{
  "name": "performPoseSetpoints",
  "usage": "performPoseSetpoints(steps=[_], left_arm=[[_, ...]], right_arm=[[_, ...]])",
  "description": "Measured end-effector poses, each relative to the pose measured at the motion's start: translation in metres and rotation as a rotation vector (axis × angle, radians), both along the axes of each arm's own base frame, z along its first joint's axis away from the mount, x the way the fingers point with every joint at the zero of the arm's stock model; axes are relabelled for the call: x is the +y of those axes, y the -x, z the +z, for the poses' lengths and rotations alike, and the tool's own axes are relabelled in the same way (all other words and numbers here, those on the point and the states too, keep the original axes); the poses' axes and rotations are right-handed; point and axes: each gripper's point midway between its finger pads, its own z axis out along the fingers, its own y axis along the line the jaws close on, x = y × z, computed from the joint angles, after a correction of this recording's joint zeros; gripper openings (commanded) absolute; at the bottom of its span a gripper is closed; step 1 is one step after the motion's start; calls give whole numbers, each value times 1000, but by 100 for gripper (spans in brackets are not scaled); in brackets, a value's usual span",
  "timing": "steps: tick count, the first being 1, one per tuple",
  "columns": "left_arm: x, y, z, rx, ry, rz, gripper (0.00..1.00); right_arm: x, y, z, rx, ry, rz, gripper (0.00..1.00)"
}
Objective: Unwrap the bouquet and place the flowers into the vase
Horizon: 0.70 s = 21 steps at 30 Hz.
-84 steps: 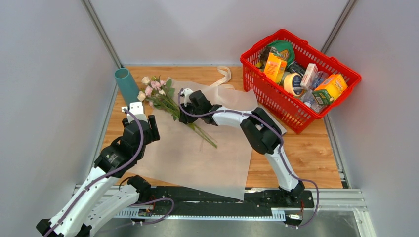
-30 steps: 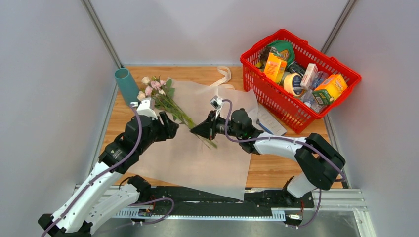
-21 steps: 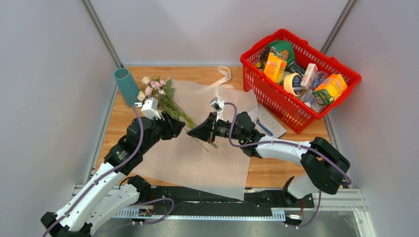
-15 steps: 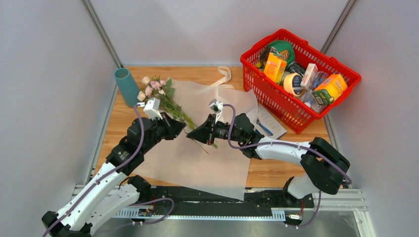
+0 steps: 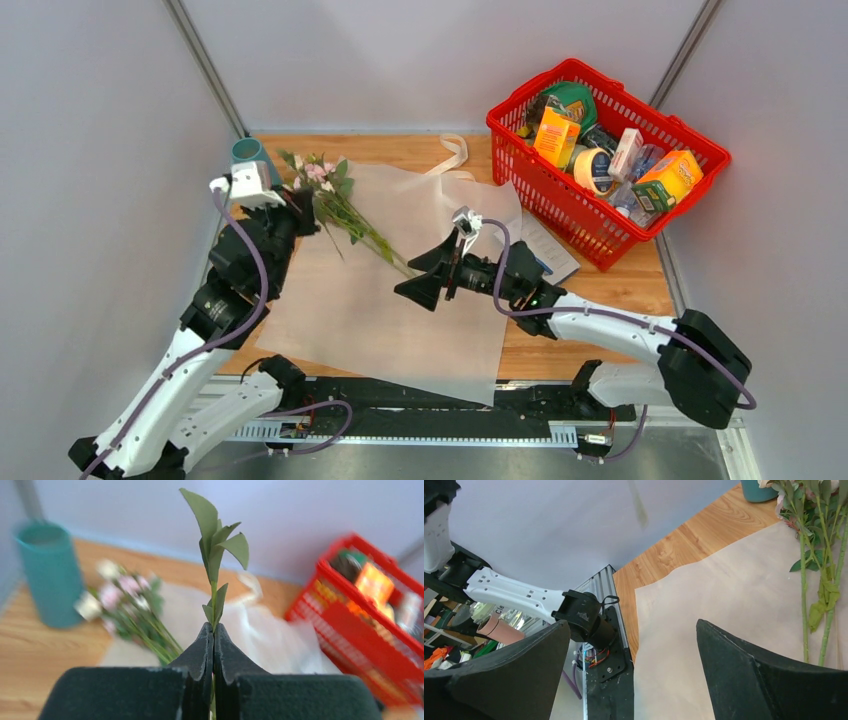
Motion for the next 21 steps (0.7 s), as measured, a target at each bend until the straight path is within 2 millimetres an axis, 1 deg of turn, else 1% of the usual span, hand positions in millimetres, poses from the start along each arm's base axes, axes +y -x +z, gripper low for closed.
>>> performPoseSetpoints(steps=[2, 4, 6, 7, 9, 11, 13, 16, 17, 18, 21], left_arm=[[22, -14, 35, -107, -76, 127, 0], [39, -29, 69, -202, -147, 241, 0], [51, -44, 90, -266, -218, 328, 0], [59, -55, 100, -292, -267, 385, 0], [74, -72, 112, -316, -324, 467, 0], [92, -93, 118, -317, -370, 544, 0], [117, -117, 115, -296, -405, 612, 0], [157, -145, 108, -266, -430, 695, 0], [159, -153, 106, -263, -431, 694, 0], [177, -159, 106, -257, -435, 728, 0], [198, -176, 109, -278, -429, 752, 0]], right_arm=[[-6, 3, 3, -6, -5, -10, 100], [-11, 5, 6, -14, -8, -19, 100], [-16, 6, 6, -18, -6, -31, 100], [-19, 7, 5, -19, -4, -37, 100], [-22, 8, 1, -14, 3, -45, 100], [-25, 9, -3, -10, 9, -50, 100], [-26, 9, -6, -6, 17, -52, 100], [-26, 9, -9, 0, 25, -55, 100], [-25, 8, -10, 4, 30, -55, 100], [-23, 7, -12, 9, 36, -53, 100], [-17, 3, -16, 22, 54, -49, 100]])
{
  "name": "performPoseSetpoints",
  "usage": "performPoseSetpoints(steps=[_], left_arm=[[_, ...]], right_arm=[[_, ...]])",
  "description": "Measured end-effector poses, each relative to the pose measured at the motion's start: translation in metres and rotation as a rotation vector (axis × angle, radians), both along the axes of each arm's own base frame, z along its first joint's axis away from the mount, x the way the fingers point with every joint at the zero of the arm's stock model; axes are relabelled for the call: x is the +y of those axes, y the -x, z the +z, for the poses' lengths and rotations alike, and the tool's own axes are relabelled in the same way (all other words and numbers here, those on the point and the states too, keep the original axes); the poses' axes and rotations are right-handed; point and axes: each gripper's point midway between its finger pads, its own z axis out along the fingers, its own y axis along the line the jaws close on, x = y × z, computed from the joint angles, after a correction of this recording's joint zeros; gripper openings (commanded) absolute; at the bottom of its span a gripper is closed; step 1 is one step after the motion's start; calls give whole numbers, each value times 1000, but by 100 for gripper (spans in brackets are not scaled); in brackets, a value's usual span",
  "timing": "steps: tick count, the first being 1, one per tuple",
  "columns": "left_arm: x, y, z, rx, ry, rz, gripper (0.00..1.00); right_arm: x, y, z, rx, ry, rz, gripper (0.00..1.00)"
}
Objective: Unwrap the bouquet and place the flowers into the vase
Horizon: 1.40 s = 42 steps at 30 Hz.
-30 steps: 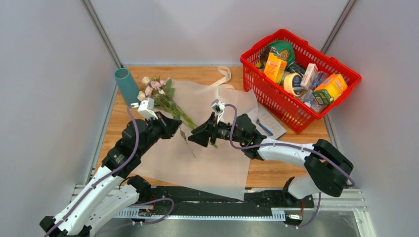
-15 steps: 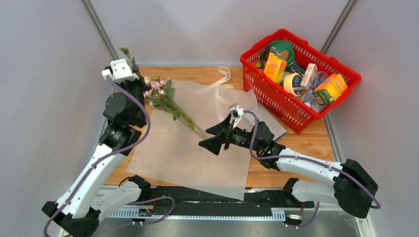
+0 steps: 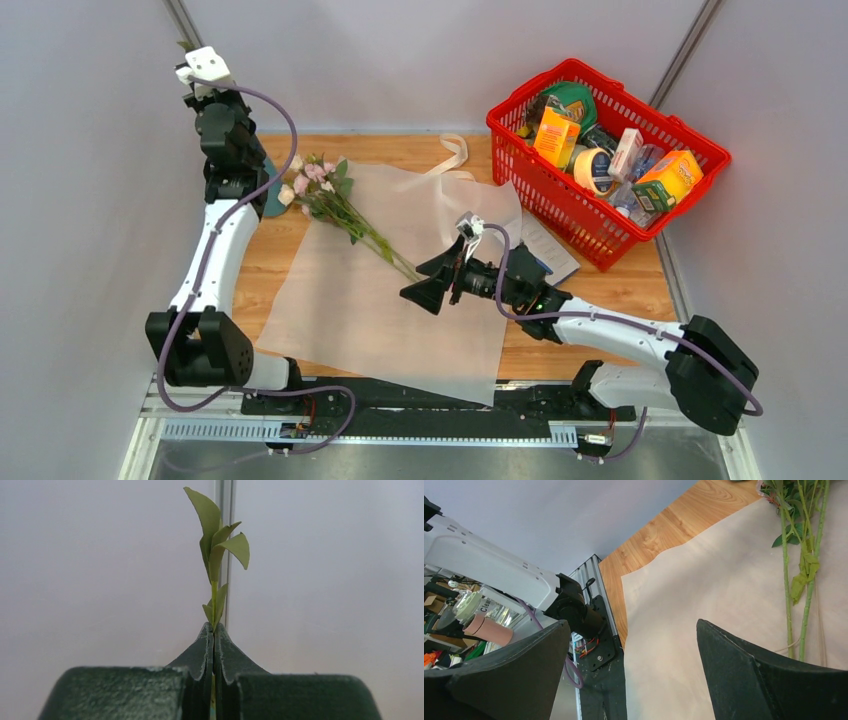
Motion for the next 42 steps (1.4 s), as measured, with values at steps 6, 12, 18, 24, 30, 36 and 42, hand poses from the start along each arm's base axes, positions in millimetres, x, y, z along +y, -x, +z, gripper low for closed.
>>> performPoseSetpoints(steps=[6, 12, 18, 24, 30, 36, 42], left_arm=[[26, -32, -19, -17, -6, -8, 0], [39, -68, -69, 27, -11, -20, 1], [49, -93, -136, 167, 9, -5, 57], [42, -84, -155, 269, 90, -40, 64], [25, -33, -127, 319, 258, -77, 64], [-17, 37, -115, 344, 422, -233, 64], [-69, 109, -212, 551, 573, -414, 65]], right_arm=[[6, -4, -3, 10, 13, 2, 100], [6, -5, -6, 13, 27, 1, 100], [6, -15, -6, 13, 67, -43, 100], [5, -27, 0, 20, 90, -99, 100], [8, -64, -12, 64, 173, -248, 99], [6, -110, -57, 96, 324, -374, 83], [23, -144, -105, 93, 461, -347, 56]])
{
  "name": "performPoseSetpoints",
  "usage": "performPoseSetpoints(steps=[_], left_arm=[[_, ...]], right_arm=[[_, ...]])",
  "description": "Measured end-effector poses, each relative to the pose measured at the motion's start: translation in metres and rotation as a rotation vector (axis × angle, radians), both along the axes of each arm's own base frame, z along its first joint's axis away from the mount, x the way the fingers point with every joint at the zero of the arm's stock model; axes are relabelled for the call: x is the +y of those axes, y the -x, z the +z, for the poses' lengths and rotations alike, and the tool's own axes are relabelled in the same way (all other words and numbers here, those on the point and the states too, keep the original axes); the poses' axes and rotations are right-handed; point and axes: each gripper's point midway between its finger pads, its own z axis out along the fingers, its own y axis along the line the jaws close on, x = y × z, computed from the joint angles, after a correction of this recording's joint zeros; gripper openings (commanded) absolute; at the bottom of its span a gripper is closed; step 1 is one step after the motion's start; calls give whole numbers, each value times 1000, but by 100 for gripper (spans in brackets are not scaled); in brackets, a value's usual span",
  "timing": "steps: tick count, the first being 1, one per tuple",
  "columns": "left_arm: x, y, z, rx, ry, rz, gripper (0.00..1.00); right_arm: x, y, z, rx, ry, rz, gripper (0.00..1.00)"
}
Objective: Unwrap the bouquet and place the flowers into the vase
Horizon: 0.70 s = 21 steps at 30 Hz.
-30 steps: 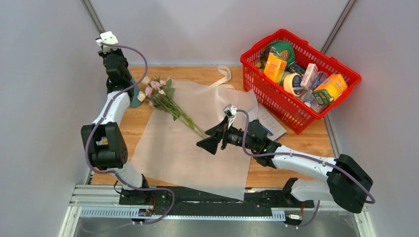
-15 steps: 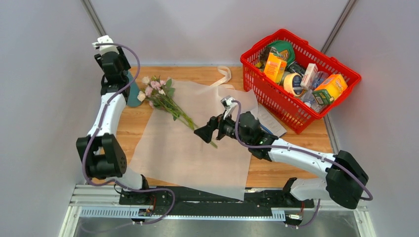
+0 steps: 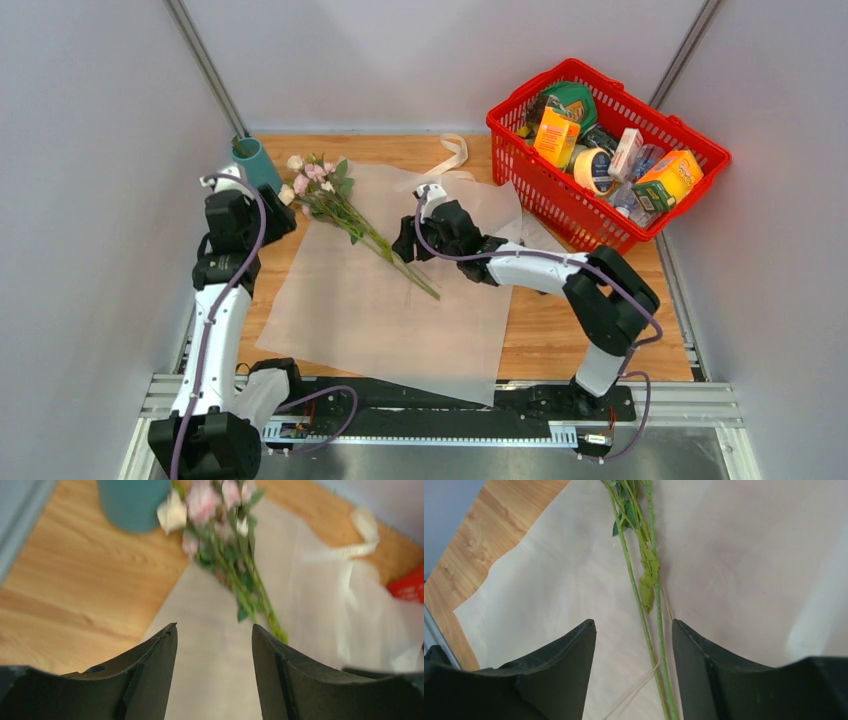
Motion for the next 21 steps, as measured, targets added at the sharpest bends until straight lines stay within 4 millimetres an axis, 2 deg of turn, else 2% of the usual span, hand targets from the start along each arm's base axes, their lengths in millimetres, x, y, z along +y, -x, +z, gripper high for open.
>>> performPoseSetpoints(steps=[3, 5, 7, 11, 14, 21], left_arm=[[-17, 28, -51, 118, 54, -65, 64], [-22, 43, -73, 174, 71, -83, 64], [-26, 55, -84, 201, 83, -92, 64], [-32, 58, -73, 148, 91, -120, 64], [-32, 58, -66, 121, 91, -120, 64], [-36, 58, -66, 122, 106, -135, 64]], right_arm=[[15, -12, -14, 9, 24, 39, 45], [24, -18, -21, 10, 32, 66, 43], [32, -22, -26, 10, 39, 89, 43], [41, -30, -35, 11, 72, 110, 36], [44, -33, -40, 13, 91, 122, 37], [37, -28, -52, 49, 141, 129, 38]])
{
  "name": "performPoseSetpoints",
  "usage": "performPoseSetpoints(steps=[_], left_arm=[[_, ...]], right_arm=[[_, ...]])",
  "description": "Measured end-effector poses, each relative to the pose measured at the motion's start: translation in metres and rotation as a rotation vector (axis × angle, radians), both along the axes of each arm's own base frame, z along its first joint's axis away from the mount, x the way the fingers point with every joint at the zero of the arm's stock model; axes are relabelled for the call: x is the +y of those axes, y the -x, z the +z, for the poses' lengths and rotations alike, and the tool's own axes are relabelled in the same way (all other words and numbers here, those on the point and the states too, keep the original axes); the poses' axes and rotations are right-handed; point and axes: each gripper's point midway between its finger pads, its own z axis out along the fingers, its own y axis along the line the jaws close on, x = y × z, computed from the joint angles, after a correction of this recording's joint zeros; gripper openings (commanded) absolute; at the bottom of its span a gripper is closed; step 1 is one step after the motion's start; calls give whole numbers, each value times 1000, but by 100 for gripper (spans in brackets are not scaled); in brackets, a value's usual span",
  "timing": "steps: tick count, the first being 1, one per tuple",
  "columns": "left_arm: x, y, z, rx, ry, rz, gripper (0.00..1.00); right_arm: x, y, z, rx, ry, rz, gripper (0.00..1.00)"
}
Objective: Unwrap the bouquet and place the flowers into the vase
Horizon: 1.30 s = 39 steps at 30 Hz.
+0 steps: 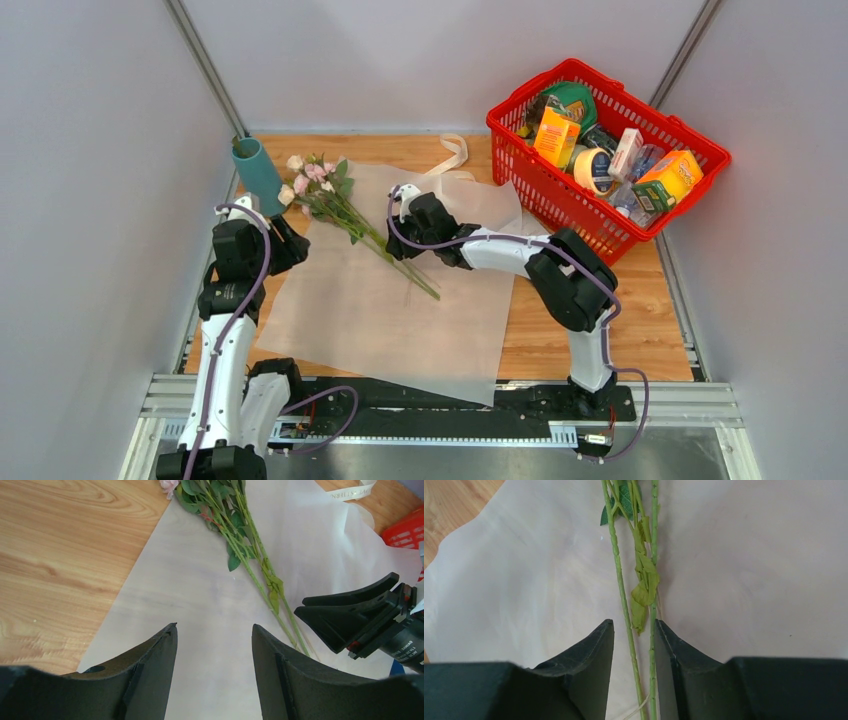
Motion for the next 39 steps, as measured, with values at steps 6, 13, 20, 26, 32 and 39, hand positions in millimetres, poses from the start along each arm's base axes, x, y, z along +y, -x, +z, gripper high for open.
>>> performPoseSetpoints(steps=[6, 13, 20, 26, 32, 39], left_arm=[[-2, 0, 0, 1, 7, -7, 64], [-2, 0, 0, 2, 9, -7, 64], [-2, 0, -2, 8, 10, -7, 64], [-2, 0, -2, 8, 10, -7, 64], [-2, 0, -1, 7, 10, -7, 64], [-2, 0, -1, 7, 10, -7, 64]], right_arm=[[0, -5, -2, -29, 32, 15, 34], [5, -17, -19, -52, 78, 25, 34], [3, -17, -32, -42, 107, 32, 31], [3, -17, -33, -41, 111, 34, 26], [2, -17, -41, -31, 125, 29, 26], [2, -20, -40, -32, 123, 10, 6]])
